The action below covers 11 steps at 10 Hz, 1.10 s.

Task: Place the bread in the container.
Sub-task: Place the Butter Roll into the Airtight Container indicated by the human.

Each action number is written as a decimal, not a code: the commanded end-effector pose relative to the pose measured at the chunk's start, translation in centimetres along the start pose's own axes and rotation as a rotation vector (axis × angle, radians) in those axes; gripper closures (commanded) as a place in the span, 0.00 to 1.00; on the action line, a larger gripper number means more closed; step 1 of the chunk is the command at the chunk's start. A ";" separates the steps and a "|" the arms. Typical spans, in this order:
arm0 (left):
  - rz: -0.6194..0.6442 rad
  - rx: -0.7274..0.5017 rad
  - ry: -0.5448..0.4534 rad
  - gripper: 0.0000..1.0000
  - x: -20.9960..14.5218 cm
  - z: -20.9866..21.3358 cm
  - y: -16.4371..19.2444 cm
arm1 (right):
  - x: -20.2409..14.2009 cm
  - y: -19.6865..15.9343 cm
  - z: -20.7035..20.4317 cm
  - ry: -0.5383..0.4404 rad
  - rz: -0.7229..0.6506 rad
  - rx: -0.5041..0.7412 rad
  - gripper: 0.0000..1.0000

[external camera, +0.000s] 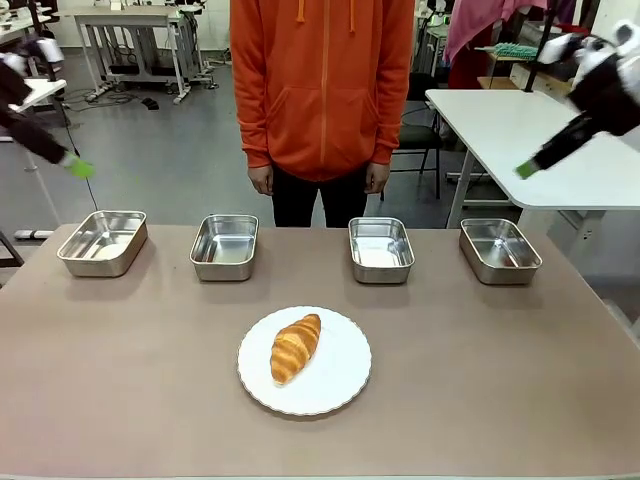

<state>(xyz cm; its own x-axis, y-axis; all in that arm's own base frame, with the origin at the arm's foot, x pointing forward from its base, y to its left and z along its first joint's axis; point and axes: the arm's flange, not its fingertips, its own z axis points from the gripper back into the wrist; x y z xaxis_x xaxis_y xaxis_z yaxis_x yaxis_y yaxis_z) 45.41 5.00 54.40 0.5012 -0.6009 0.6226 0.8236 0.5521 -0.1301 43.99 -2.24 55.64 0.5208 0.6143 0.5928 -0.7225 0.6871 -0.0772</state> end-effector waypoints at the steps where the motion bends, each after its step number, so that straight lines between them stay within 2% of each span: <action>1: -0.134 -0.113 -0.024 0.00 -2.3 0.1 4.1 | -1.8 -2.8 -0.5 -0.039 0.211 0.170 0.00; 2: -0.169 -0.054 -0.034 0.00 -3.5 0.2 3.7 | -2.9 -2.7 -0.6 -0.115 0.262 0.182 0.00; 3: -0.068 -0.053 -0.027 0.00 -2.2 1.0 2.1 | -1.6 -1.5 0.7 -0.021 0.091 0.073 0.00; 6: -0.068 -0.053 -0.027 0.00 -2.2 1.0 2.1 | -1.6 -1.5 0.7 -0.021 0.091 0.073 0.00; 7: -0.094 -0.053 -0.009 0.00 -3.0 0.8 2.8 | -2.4 -1.8 0.4 -0.023 0.139 0.098 0.00; 9: -0.088 0.030 -0.160 0.00 -3.3 5.6 3.5 | -2.3 -5.8 3.4 -0.128 0.076 0.093 0.00; 11: -0.078 0.023 -0.254 0.00 -3.6 8.2 4.1 | -2.6 -8.1 5.5 -0.211 0.035 0.072 0.00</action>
<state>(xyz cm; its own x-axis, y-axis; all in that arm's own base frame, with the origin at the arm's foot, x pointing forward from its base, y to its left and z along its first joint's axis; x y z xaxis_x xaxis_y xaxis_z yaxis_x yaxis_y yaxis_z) 44.52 13.84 57.69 0.3966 -0.5178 0.7580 0.8313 0.5528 -0.0573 44.85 -10.34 58.82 0.4286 0.5655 0.7047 -0.7598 0.6476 -0.0576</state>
